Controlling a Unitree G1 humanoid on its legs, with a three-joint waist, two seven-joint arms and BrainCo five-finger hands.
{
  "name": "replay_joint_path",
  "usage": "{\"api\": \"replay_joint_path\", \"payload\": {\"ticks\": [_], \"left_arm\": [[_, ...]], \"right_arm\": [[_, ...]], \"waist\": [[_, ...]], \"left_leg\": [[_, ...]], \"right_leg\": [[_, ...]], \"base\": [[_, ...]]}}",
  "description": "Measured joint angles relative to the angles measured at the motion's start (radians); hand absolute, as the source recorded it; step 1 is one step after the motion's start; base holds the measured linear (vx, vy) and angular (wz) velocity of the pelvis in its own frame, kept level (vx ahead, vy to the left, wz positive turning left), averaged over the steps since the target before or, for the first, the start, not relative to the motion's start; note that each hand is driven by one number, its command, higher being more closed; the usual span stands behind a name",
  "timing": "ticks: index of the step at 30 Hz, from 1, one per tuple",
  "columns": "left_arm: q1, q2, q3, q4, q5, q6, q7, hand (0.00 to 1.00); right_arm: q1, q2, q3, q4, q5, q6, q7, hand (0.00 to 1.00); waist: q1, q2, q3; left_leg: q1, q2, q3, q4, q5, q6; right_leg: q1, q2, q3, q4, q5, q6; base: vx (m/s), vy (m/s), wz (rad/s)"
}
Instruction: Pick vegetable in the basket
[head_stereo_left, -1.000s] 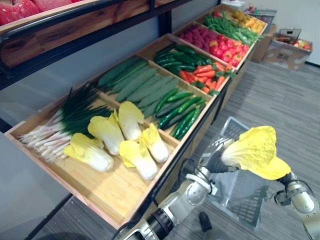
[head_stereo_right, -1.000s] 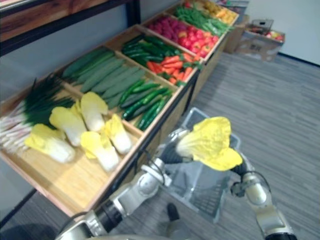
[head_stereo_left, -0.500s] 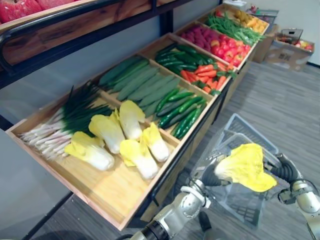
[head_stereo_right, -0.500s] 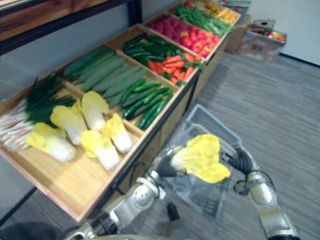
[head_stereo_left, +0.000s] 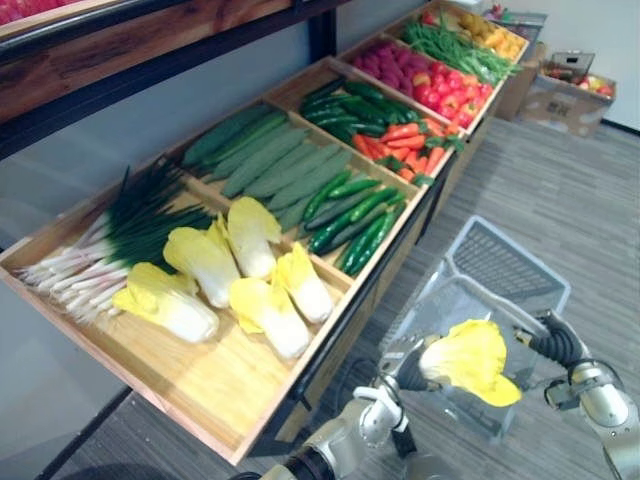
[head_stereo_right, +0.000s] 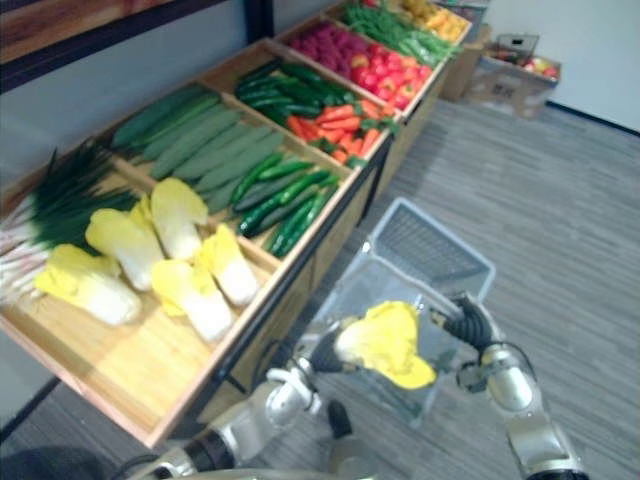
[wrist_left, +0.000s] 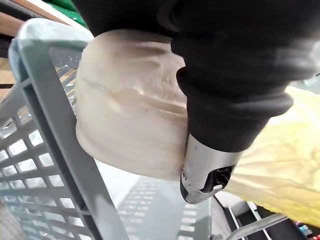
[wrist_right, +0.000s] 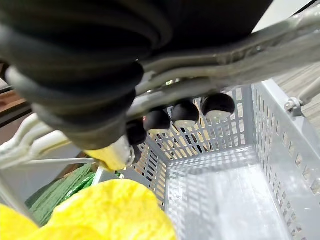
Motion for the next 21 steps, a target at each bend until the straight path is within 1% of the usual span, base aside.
{"api": "replay_joint_path", "payload": {"ticks": [4, 7, 12, 15, 16, 20, 21], "left_arm": [[-0.01, 0.0, -0.03, 0.033, 0.022, 0.015, -0.008, 0.0], [-0.017, 0.001, -0.046, 0.052, 0.022, 0.016, -0.025, 0.0], [-0.039, 0.001, -0.113, 0.051, 0.018, 0.006, -0.079, 0.0], [-0.045, 0.001, -0.128, 0.051, 0.013, -0.007, -0.107, 0.0], [-0.046, 0.001, -0.132, 0.05, -0.012, -0.01, -0.12, 0.0], [-0.059, 0.001, -0.145, 0.048, -0.022, -0.01, -0.143, 0.0], [-0.089, -0.001, -0.143, 0.048, -0.023, -0.01, -0.157, 0.0]], "right_arm": [[-0.004, 0.0, 0.004, 0.0, 0.0, 0.006, 0.006, 1.0], [-0.025, 0.0, 0.004, 0.0, 0.0, 0.006, 0.005, 1.0], [-0.029, 0.008, 0.007, 0.0, 0.001, 0.008, 0.005, 1.0], [-0.029, 0.008, 0.007, 0.001, 0.001, 0.008, 0.005, 1.0], [-0.03, 0.008, 0.007, 0.001, 0.001, 0.008, 0.006, 1.0], [-0.035, 0.009, 0.006, 0.002, 0.004, 0.009, 0.006, 1.0], [-0.035, 0.01, 0.004, 0.005, 0.01, 0.009, 0.006, 1.0]], "waist": [[-0.001, 0.0, 0.0], [-0.016, 0.0, 0.0], [-0.016, 0.0, 0.0], [-0.017, 0.0, 0.0], [-0.015, 0.001, 0.0], [-0.014, 0.005, -0.003], [-0.012, 0.006, -0.004]], "left_leg": [[-0.002, -0.001, 0.002, -0.001, 0.0, 0.0], [-0.002, 0.001, 0.002, 0.0, 0.0, 0.0], [-0.004, 0.002, -0.013, 0.001, 0.0, 0.0], [-0.005, 0.001, -0.032, 0.001, 0.0, 0.0], [-0.007, 0.001, -0.036, 0.001, 0.0, 0.0], [-0.007, 0.001, -0.04, 0.003, 0.0, 0.0], [-0.008, 0.001, -0.043, 0.003, 0.0, 0.001]], "right_leg": [[-0.008, 0.0, 0.008, 0.003, 0.0, 0.0], [-0.008, 0.0, 0.008, 0.004, 0.0, 0.0], [-0.001, -0.007, -0.006, 0.004, 0.0, 0.0], [0.007, -0.013, -0.021, 0.003, 0.0, 0.0], [0.008, -0.016, -0.024, 0.003, 0.0, 0.0], [0.011, -0.018, -0.027, 0.003, 0.0, 0.0], [0.011, -0.019, -0.029, 0.003, 0.0, 0.0]], "base": [[-0.02, -0.06, -0.06], [-0.03, -0.072, 0.0], [-0.02, -0.057, 0.08], [-0.02, -0.046, 0.14], [-0.03, -0.064, 0.12], [-0.03, -0.067, 0.04], [-0.03, -0.063, 0.04]]}}
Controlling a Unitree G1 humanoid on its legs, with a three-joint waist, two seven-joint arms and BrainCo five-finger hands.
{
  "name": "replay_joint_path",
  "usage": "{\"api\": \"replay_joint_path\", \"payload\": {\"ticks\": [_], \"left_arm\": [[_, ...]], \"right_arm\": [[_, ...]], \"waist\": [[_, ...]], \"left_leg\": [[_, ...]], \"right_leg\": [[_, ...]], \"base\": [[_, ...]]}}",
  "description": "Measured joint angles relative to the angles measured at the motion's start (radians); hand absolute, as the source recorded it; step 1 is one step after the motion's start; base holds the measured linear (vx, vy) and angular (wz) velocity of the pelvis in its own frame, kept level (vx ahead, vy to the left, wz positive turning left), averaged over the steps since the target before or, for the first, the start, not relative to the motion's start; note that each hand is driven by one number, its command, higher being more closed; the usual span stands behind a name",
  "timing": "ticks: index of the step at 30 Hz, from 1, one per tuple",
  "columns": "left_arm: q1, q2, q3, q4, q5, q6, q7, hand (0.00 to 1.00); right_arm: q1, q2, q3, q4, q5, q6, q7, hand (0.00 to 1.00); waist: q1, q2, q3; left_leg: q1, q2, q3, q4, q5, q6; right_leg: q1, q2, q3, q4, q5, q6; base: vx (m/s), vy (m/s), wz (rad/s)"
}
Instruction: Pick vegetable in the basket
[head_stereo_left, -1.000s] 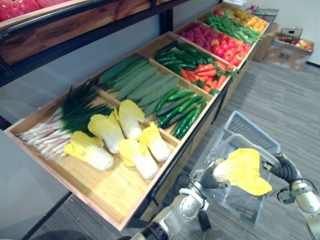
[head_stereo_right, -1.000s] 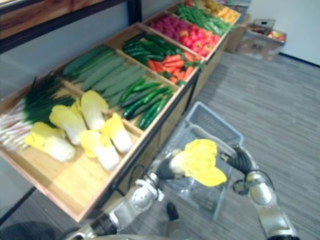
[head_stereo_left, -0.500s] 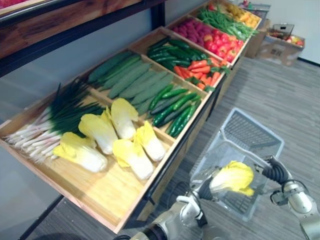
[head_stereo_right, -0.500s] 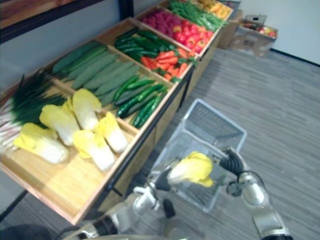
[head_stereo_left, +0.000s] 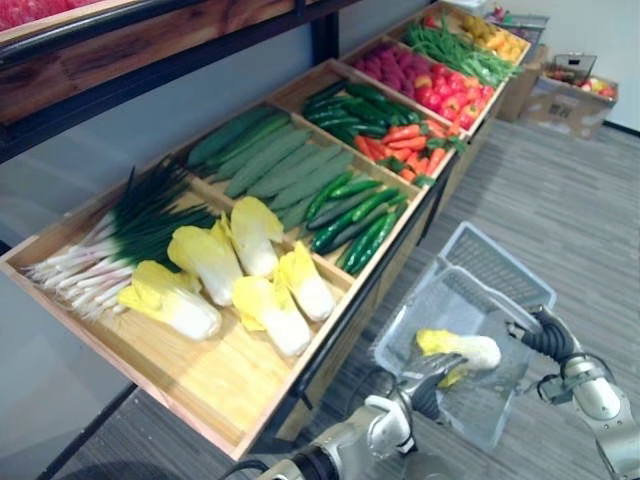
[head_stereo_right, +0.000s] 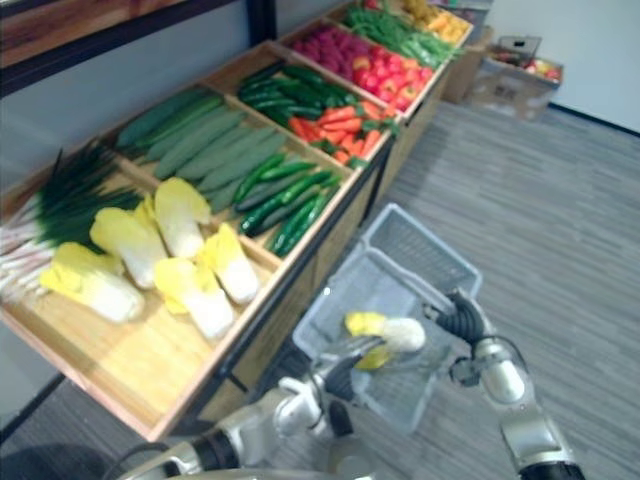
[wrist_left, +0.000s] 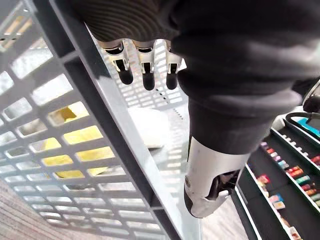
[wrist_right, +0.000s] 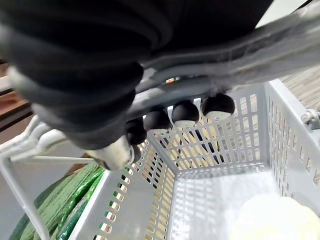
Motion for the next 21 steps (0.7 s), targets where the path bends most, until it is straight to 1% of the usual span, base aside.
{"api": "replay_joint_path", "payload": {"ticks": [1, 2, 4, 5, 6, 7, 8, 11, 12, 13, 14, 16, 17, 18, 19, 20, 21], "left_arm": [[-0.017, -0.002, 0.002, -0.004, -0.006, 0.0, -0.006, 0.0], [-0.041, -0.002, 0.006, -0.037, -0.038, 0.0, -0.012, 0.0], [-0.052, -0.002, 0.029, -0.13, -0.073, -0.009, -0.026, 0.0], [-0.054, -0.001, 0.04, -0.209, -0.08, -0.018, -0.028, 0.0], [-0.054, 0.002, 0.043, -0.24, -0.084, -0.023, -0.029, 0.0], [-0.054, 0.004, 0.05, -0.291, -0.116, -0.037, -0.042, 0.0], [-0.053, 0.008, 0.053, -0.31, -0.116, -0.041, -0.046, 0.0], [-0.036, 0.055, 0.084, -0.42, -0.118, -0.055, -0.049, 0.0], [-0.016, 0.085, 0.108, -0.488, -0.14, -0.058, -0.05, 0.0], [0.017, 0.118, 0.143, -0.562, -0.155, -0.065, -0.053, 0.0], [0.04, 0.136, 0.168, -0.605, -0.157, -0.067, -0.056, 0.0], [0.132, 0.205, 0.28, -0.765, -0.197, -0.088, -0.064, 0.0], [0.158, 0.221, 0.316, -0.805, -0.199, -0.09, -0.063, 0.0], [0.2, 0.247, 0.377, -0.866, -0.217, -0.095, -0.056, 0.0], [0.241, 0.264, 0.444, -0.91, -0.224, -0.099, -0.044, 0.0], [0.265, 0.269, 0.481, -0.929, -0.222, -0.103, -0.041, 0.0], [0.31, 0.283, 0.545, -0.956, -0.219, -0.11, -0.025, 0.0]], "right_arm": [[0.0, 0.003, -0.004, 0.004, 0.0, 0.0, 0.0, 1.0], [0.0, 0.012, -0.014, 0.02, 0.0, 0.0, 0.0, 1.0], [0.001, 0.028, -0.027, 0.052, 0.0, 0.0, 0.0, 1.0], [0.003, 0.047, -0.048, 0.092, -0.002, 0.001, 0.0, 1.0], [0.003, 0.051, -0.053, 0.111, -0.002, 0.002, 0.0, 1.0], [0.008, 0.058, -0.059, 0.148, -0.003, 0.005, 0.0, 1.0], [0.01, 0.064, -0.062, 0.16, -0.007, 0.006, 0.0, 1.0], [0.021, 0.089, -0.069, 0.21, -0.022, 0.009, 0.0, 1.0], [0.029, 0.1, -0.076, 0.228, -0.022, 0.009, 0.0, 1.0], [0.042, 0.115, -0.092, 0.238, -0.022, 0.01, 0.0, 1.0], [0.047, 0.12, -0.096, 0.245, -0.023, 0.009, -0.001, 1.0], [0.059, 0.129, -0.106, 0.307, -0.043, 0.009, -0.004, 1.0], [0.061, 0.134, -0.114, 0.326, -0.055, 0.009, -0.004, 1.0], [0.063, 0.147, -0.133, 0.365, -0.061, 0.009, -0.004, 1.0], [0.063, 0.149, -0.135, 0.41, -0.065, 0.01, -0.005, 1.0], [0.063, 0.151, -0.137, 0.434, -0.067, 0.01, -0.005, 1.0], [0.063, 0.161, -0.15, 0.468, -0.072, 0.01, -0.007, 1.0]], "waist": [[0.001, 0.0, 0.0], [0.002, 0.005, -0.003], [0.001, 0.005, -0.003], [0.003, 0.006, -0.004], [0.01, 0.006, -0.004], [0.026, 0.007, -0.004], [0.031, 0.007, -0.004], [0.038, 0.007, -0.005], [0.043, 0.008, -0.005], [0.055, 0.011, -0.007], [0.055, 0.012, -0.008], [0.063, 0.017, -0.011], [0.07, 0.018, -0.012], [0.085, 0.018, -0.014], [0.093, 0.018, -0.017], [0.096, 0.017, -0.02], [0.105, 0.017, -0.028]], "left_leg": [[0.0, 0.0, -0.002, 0.0, 0.0, 0.0], [-0.004, 0.001, -0.014, 0.002, 0.001, 0.001], [-0.017, 0.004, -0.038, 0.01, 0.001, 0.002], [-0.029, 0.006, -0.059, 0.015, 0.003, 0.004], [-0.031, 0.006, -0.065, 0.015, 0.003, 0.005], [-0.035, 0.007, -0.079, 0.016, 0.005, 0.008], [-0.035, 0.008, -0.084, 0.016, 0.006, 0.009], [-0.046, 0.008, -0.119, 0.022, 0.008, 0.012], [-0.056, 0.006, -0.133, 0.025, 0.009, 0.013], [-0.065, 0.006, -0.145, 0.027, 0.011, 0.016], [-0.07, 0.005, -0.155, 0.029, 0.012, 0.018], [-0.086, 0.006, -0.193, 0.034, 0.018, 0.025], [-0.086, 0.006, -0.201, 0.033, 0.02, 0.025], [-0.09, 0.007, -0.214, 0.035, 0.022, 0.025], [-0.1, 0.007, -0.238, 0.035, 0.026, 0.027], [-0.108, 0.006, -0.252, 0.035, 0.029, 0.028], [-0.12, 0.005, -0.27, 0.035, 0.034, 0.03]], "right_leg": [[0.001, -0.001, -0.001, 0.0, 0.0, 0.0], [0.006, -0.005, -0.011, 0.0, 0.0, 0.0], [0.01, -0.009, -0.033, -0.001, -0.001, 0.001], [0.015, -0.015, -0.051, -0.002, -0.001, 0.001], [0.015, -0.017, -0.055, -0.002, -0.001, 0.001], [0.02, -0.021, -0.067, -0.002, -0.001, 0.001], [0.023, -0.022, -0.072, -0.002, -0.001, 0.001], [0.038, -0.032, -0.101, -0.002, -0.002, 0.003], [0.038, -0.038, -0.11, -0.002, -0.003, 0.004], [0.038, -0.043, -0.12, -0.002, -0.004, 0.005], [0.039, -0.046, -0.129, -0.002, -0.005, 0.007], [0.051, -0.053, -0.162, -0.002, -0.006, 0.008], [0.054, -0.053, -0.17, -0.002, -0.006, 0.008], [0.061, -0.054, -0.183, -0.002, -0.006, 0.008], [0.068, -0.059, -0.205, -0.003, -0.007, 0.008], [0.07, -0.062, -0.218, -0.003, -0.007, 0.009], [0.069, -0.066, -0.234, -0.003, -0.007, 0.009]], "base": [[-0.02, -0.064, 0.12], [-0.01, -0.061, 0.27], [-0.02, -0.087, 0.37], [-0.02, -0.083, 0.31], [-0.03, -0.091, 0.37], [-0.03, -0.058, 0.22], [-0.03, -0.057, 0.26], [-0.04, -0.064, 0.32], [-0.06, -0.076, 0.3], [-0.05, -0.065, 0.31], [-0.04, -0.063, 0.33], [-0.03, -0.058, 0.44], [-0.03, -0.046, 0.4], [-0.03, -0.043, 0.4], [-0.03, -0.044, 0.47], [-0.03, -0.047, 0.53], [-0.03, -0.042, 0.41]]}}
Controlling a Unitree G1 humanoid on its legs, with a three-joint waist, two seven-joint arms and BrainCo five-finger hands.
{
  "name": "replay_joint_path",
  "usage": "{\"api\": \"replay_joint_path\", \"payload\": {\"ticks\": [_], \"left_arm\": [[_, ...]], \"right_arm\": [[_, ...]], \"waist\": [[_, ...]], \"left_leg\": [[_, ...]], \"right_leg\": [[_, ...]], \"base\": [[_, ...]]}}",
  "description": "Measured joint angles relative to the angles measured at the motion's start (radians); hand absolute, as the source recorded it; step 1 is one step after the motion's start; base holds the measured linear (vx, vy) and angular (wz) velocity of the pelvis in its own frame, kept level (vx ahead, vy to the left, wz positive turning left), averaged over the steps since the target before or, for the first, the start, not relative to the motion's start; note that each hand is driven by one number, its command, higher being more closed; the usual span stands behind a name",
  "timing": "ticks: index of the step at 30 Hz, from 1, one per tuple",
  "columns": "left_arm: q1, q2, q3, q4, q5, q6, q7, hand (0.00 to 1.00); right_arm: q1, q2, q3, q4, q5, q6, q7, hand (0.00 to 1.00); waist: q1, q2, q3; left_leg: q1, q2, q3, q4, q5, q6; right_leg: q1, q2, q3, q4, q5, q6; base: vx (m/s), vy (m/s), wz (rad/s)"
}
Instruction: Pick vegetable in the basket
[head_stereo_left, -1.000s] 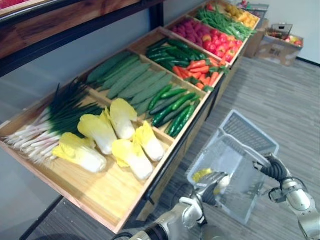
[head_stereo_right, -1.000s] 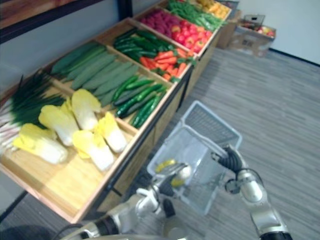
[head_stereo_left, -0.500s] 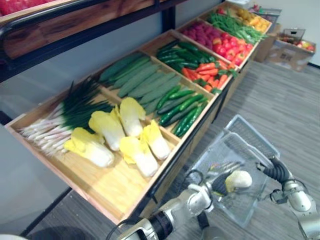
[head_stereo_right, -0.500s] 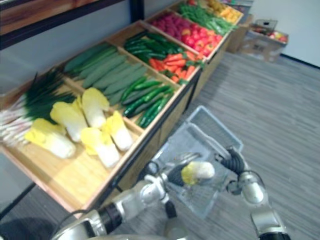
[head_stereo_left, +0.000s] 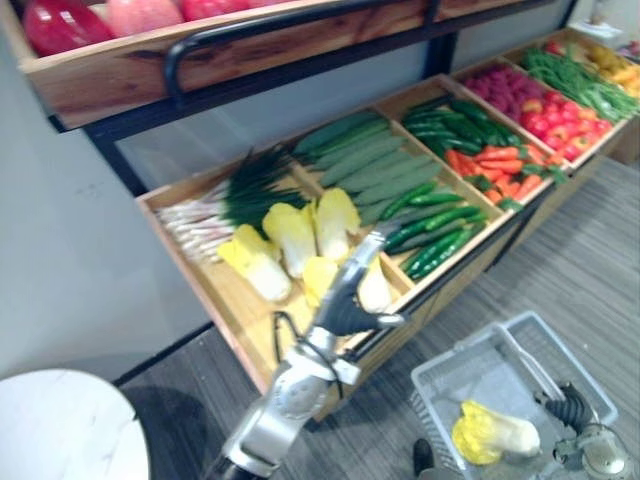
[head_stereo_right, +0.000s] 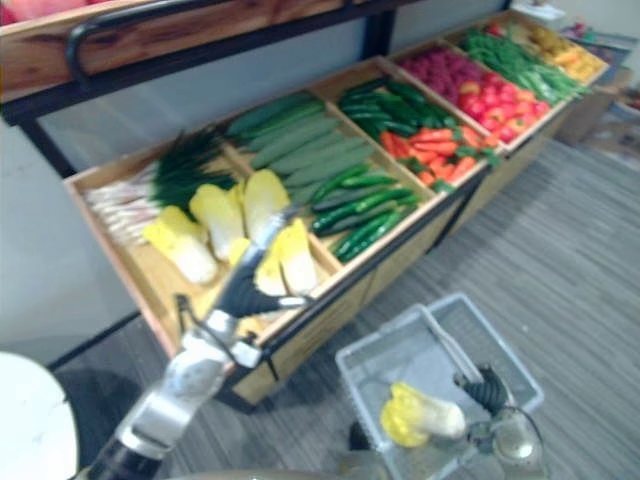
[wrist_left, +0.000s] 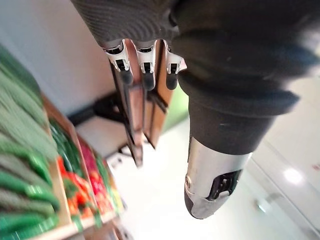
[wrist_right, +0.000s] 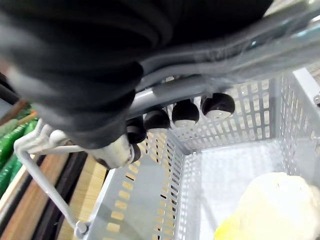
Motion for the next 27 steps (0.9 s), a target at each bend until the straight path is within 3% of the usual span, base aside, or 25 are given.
{"api": "replay_joint_path", "payload": {"ticks": [4, 5, 8, 10, 15, 18, 20, 22, 25, 27], "left_arm": [[0.154, -0.016, 0.248, -0.039, 0.042, -0.004, 0.091, 0.0], [0.201, -0.05, 0.362, -0.038, 0.043, -0.002, 0.125, 0.0], [0.237, -0.094, 0.521, 0.014, 0.044, 0.004, 0.188, 0.0], [0.235, -0.107, 0.643, 0.153, 0.045, 0.037, 0.241, 0.0], [0.236, -0.154, 0.828, 0.458, 0.043, 0.117, 0.285, 0.0], [0.237, -0.153, 0.898, 0.687, 0.042, 0.174, 0.28, 0.0], [0.243, -0.148, 0.924, 0.848, 0.027, 0.18, 0.256, 0.0], [0.253, -0.151, 0.952, 1.035, -0.049, 0.201, 0.2, 0.0], [0.266, -0.151, 0.935, 1.209, -0.123, 0.215, 0.149, 0.0], [0.284, -0.15, 0.876, 1.293, -0.072, 0.216, 0.091, 0.0]], "right_arm": [[0.014, 0.048, -0.076, 0.127, -0.026, -0.002, -0.038, 1.0], [0.018, 0.066, -0.114, 0.178, -0.027, -0.002, -0.049, 1.0], [0.022, 0.084, -0.162, 0.233, -0.027, -0.002, -0.066, 1.0], [0.026, 0.088, -0.195, 0.273, -0.027, -0.002, -0.067, 1.0], [0.015, 0.119, -0.264, 0.308, -0.027, -0.001, -0.081, 1.0], [0.006, 0.127, -0.281, 0.312, -0.026, 0.0, -0.087, 1.0], [-0.003, 0.135, -0.296, 0.313, -0.027, 0.006, -0.089, 1.0], [-0.017, 0.137, -0.296, 0.314, -0.027, 0.016, -0.088, 1.0], [-0.043, 0.137, -0.295, 0.321, -0.028, 0.029, -0.088, 1.0], [-0.059, 0.136, -0.295, 0.339, -0.028, 0.03, -0.089, 1.0]], "waist": [[0.035, -0.002, -0.02], [0.045, -0.007, -0.026], [0.073, -0.013, -0.031], [0.085, -0.015, -0.048], [0.089, -0.017, -0.069], [0.086, -0.019, -0.072], [0.087, -0.019, -0.073], [0.086, -0.021, -0.074], [0.084, -0.023, -0.073], [0.084, -0.023, -0.073]], "left_leg": [[-0.033, 0.001, -0.07, -0.001, 0.016, 0.004], [-0.048, -0.002, -0.103, -0.001, 0.024, 0.006], [-0.056, -0.002, -0.138, -0.001, 0.035, 0.007], [-0.074, -0.003, -0.17, 0.004, 0.043, 0.008], [-0.109, -0.003, -0.225, -0.008, 0.069, 0.009], [-0.119, -0.005, -0.246, -0.022, 0.086, 0.011], [-0.118, -0.004, -0.245, -0.026, 0.088, 0.011], [-0.102, -0.004, -0.234, -0.04, 0.091, 0.009], [-0.074, -0.001, -0.202, -0.045, 0.09, 0.007], [-0.046, 0.003, -0.169, -0.055, 0.087, 0.003]], "right_leg": [[0.016, -0.009, -0.067, -0.002, -0.002, -0.001], [0.023, -0.016, -0.097, -0.002, -0.01, -0.004], [0.04, -0.019, -0.134, -0.002, -0.016, -0.008], [0.05, -0.023, -0.174, -0.001, -0.028, -0.018], [0.05, -0.026, -0.233, -0.001, -0.043, -0.034], [0.051, -0.027, -0.255, -0.001, -0.049, -0.036], [0.05, -0.027, -0.255, -0.001, -0.049, -0.036], [0.05, -0.026, -0.245, -0.002, -0.048, -0.036], [0.049, -0.021, -0.213, -0.003, -0.043, -0.029], [0.049, -0.015, -0.185, -0.003, -0.042, -0.028]], "base": [[-0.03, -0.033, 0.57], [-0.02, -0.02, 0.53], [-0.02, -0.017, 0.44], [-0.04, -0.02, 0.42], [-0.04, -0.027, 0.35], [-0.03, -0.017, 0.19], [-0.01, -0.007, 0.07], [0.0, -0.011, -0.12], [0.03, -0.005, -0.27], [0.03, -0.005, -0.43]]}}
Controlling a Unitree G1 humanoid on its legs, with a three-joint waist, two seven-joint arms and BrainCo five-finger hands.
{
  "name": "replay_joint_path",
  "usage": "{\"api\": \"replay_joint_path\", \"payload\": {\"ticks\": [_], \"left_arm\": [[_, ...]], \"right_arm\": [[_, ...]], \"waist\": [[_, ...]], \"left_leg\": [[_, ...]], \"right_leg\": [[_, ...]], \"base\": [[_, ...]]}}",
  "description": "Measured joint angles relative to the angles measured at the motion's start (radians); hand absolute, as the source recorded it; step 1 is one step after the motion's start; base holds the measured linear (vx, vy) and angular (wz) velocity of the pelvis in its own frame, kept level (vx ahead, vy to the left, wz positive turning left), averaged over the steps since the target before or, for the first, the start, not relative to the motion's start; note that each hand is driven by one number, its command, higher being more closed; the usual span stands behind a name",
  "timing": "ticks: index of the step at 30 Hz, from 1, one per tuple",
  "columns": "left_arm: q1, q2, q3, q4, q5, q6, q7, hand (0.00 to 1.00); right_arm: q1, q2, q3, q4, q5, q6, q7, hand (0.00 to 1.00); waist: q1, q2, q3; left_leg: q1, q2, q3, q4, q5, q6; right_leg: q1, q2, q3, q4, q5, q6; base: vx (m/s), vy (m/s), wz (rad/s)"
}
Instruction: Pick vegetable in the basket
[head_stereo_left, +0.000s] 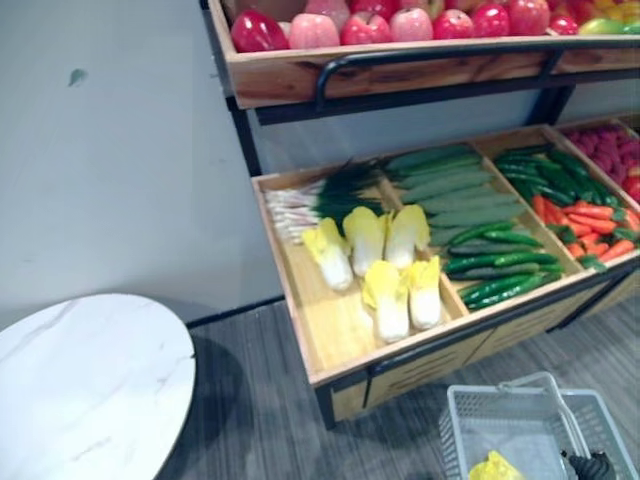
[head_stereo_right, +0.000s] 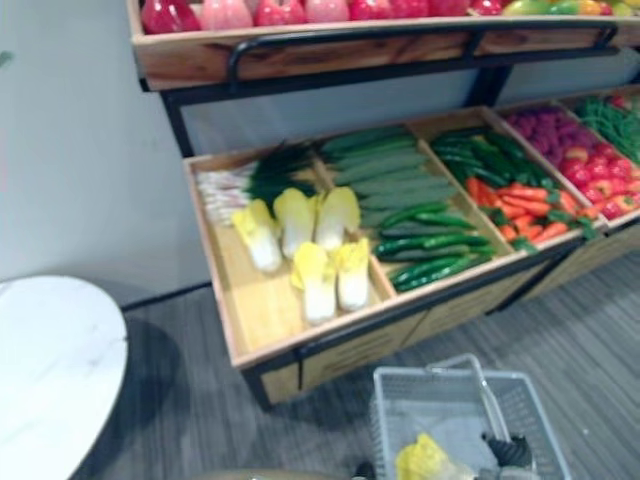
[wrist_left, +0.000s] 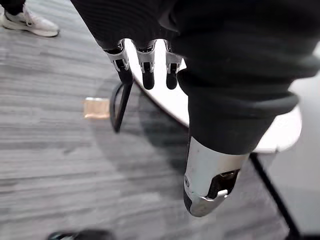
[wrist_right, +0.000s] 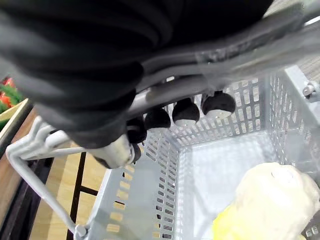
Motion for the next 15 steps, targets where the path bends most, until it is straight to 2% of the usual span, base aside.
{"api": "replay_joint_path", "payload": {"ticks": [3, 8, 12, 14, 15], "left_arm": [[0.0, 0.0, -0.055, 0.036, 0.033, 0.002, -0.066, 0.0], [-0.013, 0.004, -0.17, 0.038, 0.03, -0.009, -0.123, 0.0], [-0.041, 0.009, -0.284, 0.038, 0.052, -0.027, -0.146, 0.0], [-0.066, 0.021, -0.334, 0.037, 0.076, -0.033, -0.144, 0.0], [-0.087, 0.036, -0.36, 0.038, 0.078, -0.033, -0.14, 0.0]], "right_arm": [[-0.004, 0.0, 0.001, 0.007, 0.0, 0.0, -0.001, 1.0], [-0.003, -0.001, 0.001, 0.014, 0.0, 0.002, -0.016, 1.0], [0.011, 0.0, 0.0, 0.013, 0.001, 0.008, -0.017, 1.0], [0.007, 0.014, 0.0, 0.005, 0.001, 0.008, -0.016, 1.0], [0.007, 0.035, 0.004, -0.02, 0.001, 0.008, -0.016, 1.0]], "waist": [[0.0, 0.0, 0.0], [-0.004, -0.006, 0.012], [-0.027, 0.008, 0.034], [-0.025, 0.002, 0.036], [-0.026, -0.009, 0.044]], "left_leg": [[0.021, 0.003, 0.035, 0.001, -0.012, -0.005], [0.064, 0.008, 0.098, 0.044, -0.061, -0.006], [0.035, 0.037, 0.127, 0.282, -0.208, -0.001], [-0.016, 0.041, 0.166, 0.378, -0.264, 0.018], [-0.045, 0.037, 0.203, 0.422, -0.29, 0.036]], "right_leg": [[0.0, 0.007, 0.037, 0.001, 0.0, 0.0], [0.003, 0.013, 0.099, 0.026, -0.004, 0.002], [-0.011, -0.002, 0.151, 0.141, -0.057, 0.015], [-0.057, -0.01, 0.201, 0.161, -0.044, 0.035], [-0.097, -0.018, 0.244, 0.165, -0.014, 0.051]], "base": [[0.01, -0.001, -0.39], [0.02, 0.017, -0.42], [-0.01, 0.066, -0.32], [-0.12, 0.177, -0.64], [-0.22, 0.229, -0.89]]}}
